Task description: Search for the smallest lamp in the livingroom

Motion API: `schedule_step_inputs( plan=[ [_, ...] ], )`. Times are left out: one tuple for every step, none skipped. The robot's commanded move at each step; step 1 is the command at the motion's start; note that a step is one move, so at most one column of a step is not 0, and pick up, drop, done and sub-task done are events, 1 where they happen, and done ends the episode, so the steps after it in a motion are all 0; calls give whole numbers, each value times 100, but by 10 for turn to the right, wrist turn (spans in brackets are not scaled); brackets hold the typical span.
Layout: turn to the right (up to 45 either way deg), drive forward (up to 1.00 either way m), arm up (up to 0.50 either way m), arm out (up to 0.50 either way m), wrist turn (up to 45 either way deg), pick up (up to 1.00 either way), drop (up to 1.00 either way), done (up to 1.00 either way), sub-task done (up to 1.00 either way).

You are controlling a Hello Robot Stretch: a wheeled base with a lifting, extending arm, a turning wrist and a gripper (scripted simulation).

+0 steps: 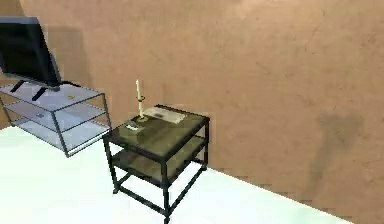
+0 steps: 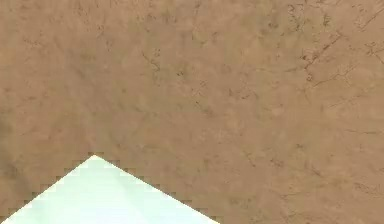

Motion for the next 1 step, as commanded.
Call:
schedule_step_inputs(
  plan=[
    [0,70,0,0,0,0,0,0,0]
  ],
)
